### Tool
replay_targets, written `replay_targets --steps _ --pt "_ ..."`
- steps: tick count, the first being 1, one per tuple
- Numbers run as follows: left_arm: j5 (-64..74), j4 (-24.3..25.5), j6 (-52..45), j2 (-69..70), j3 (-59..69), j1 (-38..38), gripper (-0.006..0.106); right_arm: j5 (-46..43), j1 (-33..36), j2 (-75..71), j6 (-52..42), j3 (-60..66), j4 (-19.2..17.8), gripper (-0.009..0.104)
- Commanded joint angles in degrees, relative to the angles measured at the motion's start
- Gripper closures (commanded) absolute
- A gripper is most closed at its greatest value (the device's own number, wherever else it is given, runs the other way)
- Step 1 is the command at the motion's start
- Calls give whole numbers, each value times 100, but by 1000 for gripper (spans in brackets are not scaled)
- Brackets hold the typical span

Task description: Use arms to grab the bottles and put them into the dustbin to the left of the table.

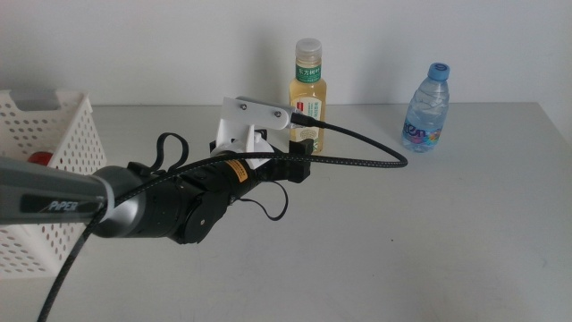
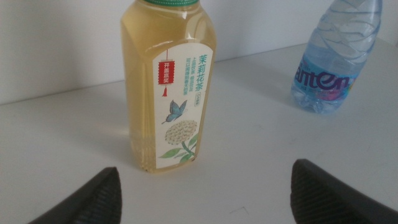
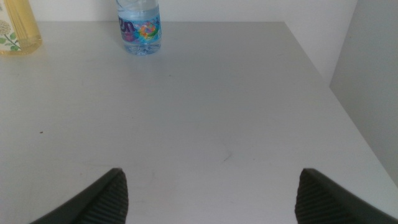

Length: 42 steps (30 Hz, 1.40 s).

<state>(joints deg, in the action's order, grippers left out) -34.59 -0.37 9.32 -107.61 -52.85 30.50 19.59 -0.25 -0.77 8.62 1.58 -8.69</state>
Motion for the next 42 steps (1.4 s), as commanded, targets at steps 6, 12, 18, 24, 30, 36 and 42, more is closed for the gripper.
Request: replay_targets --steps 6,12,18,24,30,36,42 --pt "-567 127 -21 -265 -855 32 8 -413 -40 -125 -53 -51 -91 1" --pt "-487 120 -16 -598 -1321 -18 8 -413 -40 -125 -53 -51 -91 1" --pt "105 172 4 -815 -1942 -238 8 -413 -40 -125 -53 -51 -91 1" --pt "222 444 239 -1186 -2567 -331 8 -413 -40 -125 -53 -51 -91 1" --pt "227 623 483 -1605 -3061 -324 8 -413 -40 -125 -53 -51 -91 1" --pt "229 721 602 -1977 -3543 -324 8 -413 -40 -125 -53 -51 -91 1" --pt "165 716 608 -2247 -3839 -324 9 -413 -40 -125 -53 -51 -91 1"
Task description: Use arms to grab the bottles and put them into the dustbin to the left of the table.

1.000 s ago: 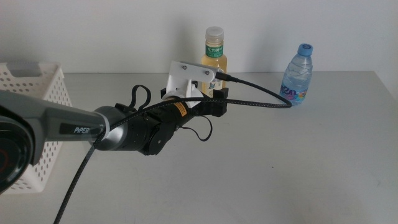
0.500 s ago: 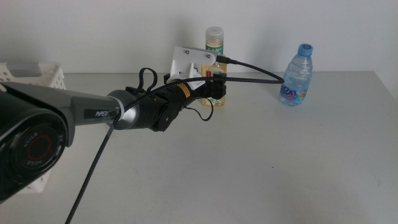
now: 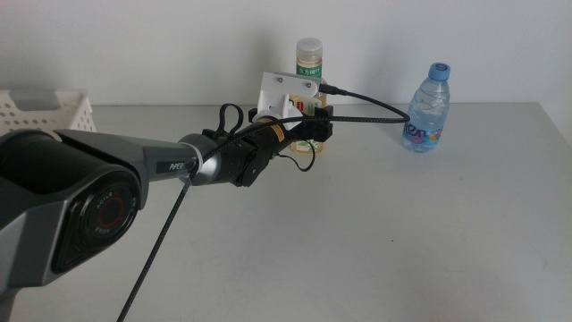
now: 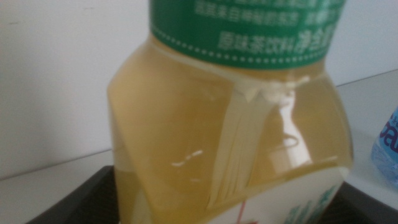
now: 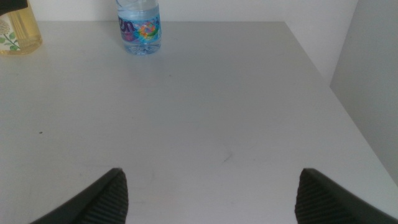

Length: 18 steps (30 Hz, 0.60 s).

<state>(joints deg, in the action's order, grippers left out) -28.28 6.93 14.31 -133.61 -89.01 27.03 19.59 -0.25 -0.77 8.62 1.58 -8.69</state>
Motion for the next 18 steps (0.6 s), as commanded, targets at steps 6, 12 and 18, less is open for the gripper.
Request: replay_targets --steps 6,12,18 --pt "-501 528 759 362 -246 -20 45 -413 -40 -125 -53 -51 -91 1" --pt "-95 1132 1641 686 -246 -260 101 -413 -40 -125 -53 -51 -91 1" --pt "2019 1714 1737 1821 -246 -314 102 -413 -40 -125 -53 -51 -91 1"
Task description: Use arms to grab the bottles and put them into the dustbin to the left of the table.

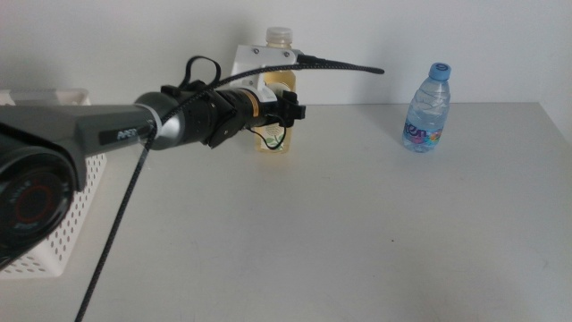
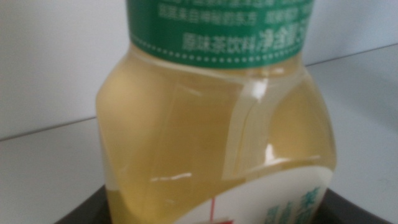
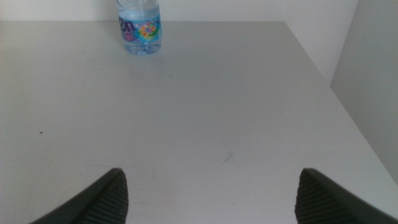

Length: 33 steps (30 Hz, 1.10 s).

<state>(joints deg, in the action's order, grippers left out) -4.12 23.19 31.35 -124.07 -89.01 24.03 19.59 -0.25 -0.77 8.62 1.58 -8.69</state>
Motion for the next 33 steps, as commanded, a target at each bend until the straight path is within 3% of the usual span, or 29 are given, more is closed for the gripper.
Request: replay_targets --steps 1,8,11,14,19,21,28,33 --pt "-160 183 4 1072 -247 -8 102 -413 -40 -125 -53 -51 -91 1" --pt "1479 752 -82 2497 -247 -18 102 -413 -40 -125 -53 -51 -91 1" --pt "2427 716 -512 3064 -247 -77 102 -413 -40 -125 -53 -51 -92 1" --pt "3186 193 -1218 3551 -247 -285 102 -413 -40 -125 -53 -51 -92 1" --pt "4378 -1458 -2848 4122 -247 -1270 102 -413 -40 -125 -53 -51 -92 1" --pt "4874 -1865 -3348 4269 -247 -1696 102 -413 -40 -125 -53 -51 -92 1" --pt "6376 -2052 -4015 4403 -247 -2934 102 -413 -40 -125 -53 -51 -87 1" --pt "6616 -2071 -4177 4222 -247 -3459 102 -413 -40 -125 -53 -51 -93 1"
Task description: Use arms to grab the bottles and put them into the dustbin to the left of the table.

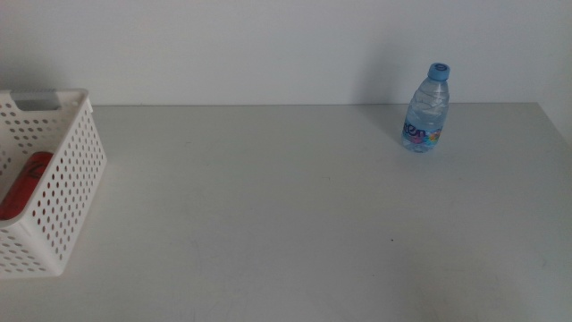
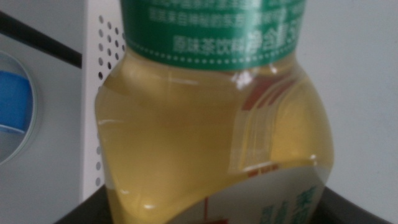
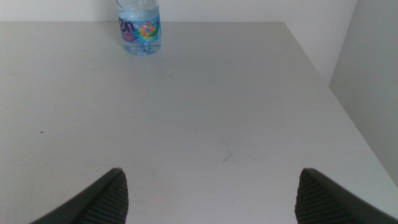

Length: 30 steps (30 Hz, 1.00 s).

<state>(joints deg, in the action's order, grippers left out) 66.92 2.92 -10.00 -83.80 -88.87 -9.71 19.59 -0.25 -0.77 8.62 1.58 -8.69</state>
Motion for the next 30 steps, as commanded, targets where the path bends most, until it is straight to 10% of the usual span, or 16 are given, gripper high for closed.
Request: replay_targets --steps 1,21,30 --pt "-483 -62 -49 125 -261 -151 102 -413 -40 -125 -53 -51 -93 1" --pt "497 66 -83 -1789 -261 -249 99 -413 -40 -125 -53 -51 -93 1" --pt "519 -530 -540 -1962 -256 -249 53 -413 -40 -125 -53 -51 -93 1"
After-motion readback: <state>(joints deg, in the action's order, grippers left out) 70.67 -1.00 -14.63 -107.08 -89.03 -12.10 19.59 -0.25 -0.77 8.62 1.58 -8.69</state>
